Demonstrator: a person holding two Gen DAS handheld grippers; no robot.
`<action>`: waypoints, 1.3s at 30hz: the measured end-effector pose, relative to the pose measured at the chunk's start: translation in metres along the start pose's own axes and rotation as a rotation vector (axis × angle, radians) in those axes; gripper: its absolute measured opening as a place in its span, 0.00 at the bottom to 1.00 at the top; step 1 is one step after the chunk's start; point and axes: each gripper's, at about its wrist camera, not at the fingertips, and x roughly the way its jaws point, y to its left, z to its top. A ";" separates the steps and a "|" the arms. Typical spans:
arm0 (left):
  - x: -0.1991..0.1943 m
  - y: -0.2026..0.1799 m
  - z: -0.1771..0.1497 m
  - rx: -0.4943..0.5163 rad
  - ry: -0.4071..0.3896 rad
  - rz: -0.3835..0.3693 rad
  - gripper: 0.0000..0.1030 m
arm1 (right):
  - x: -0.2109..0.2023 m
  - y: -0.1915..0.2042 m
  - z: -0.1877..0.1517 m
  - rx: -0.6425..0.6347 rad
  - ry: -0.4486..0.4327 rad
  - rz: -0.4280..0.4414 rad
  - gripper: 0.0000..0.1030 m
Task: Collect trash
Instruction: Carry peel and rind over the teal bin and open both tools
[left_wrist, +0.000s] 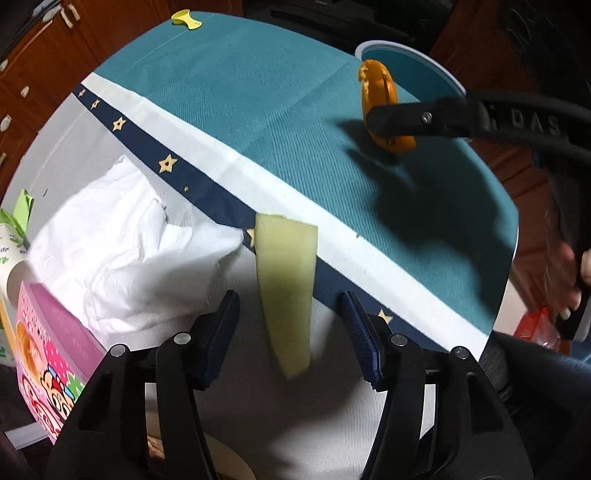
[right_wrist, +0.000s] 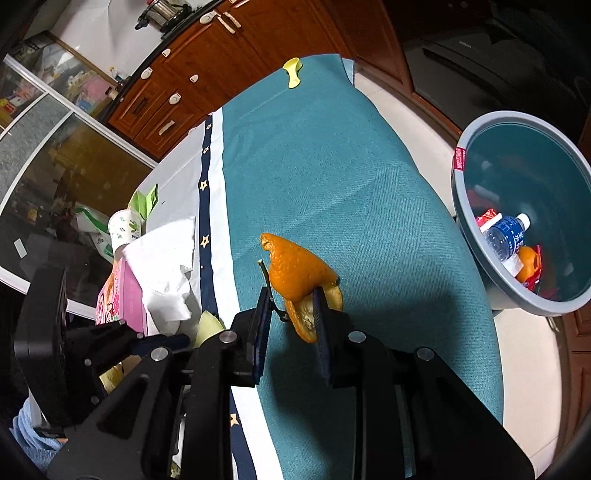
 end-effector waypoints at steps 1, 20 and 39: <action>0.000 -0.004 -0.004 0.004 -0.006 0.013 0.57 | 0.000 0.000 0.000 0.000 0.000 0.002 0.21; -0.034 -0.039 0.053 0.080 -0.121 -0.006 0.26 | -0.047 -0.048 -0.003 0.078 -0.084 0.001 0.21; 0.007 -0.165 0.198 0.294 -0.115 -0.124 0.27 | -0.108 -0.207 0.035 0.356 -0.179 -0.171 0.21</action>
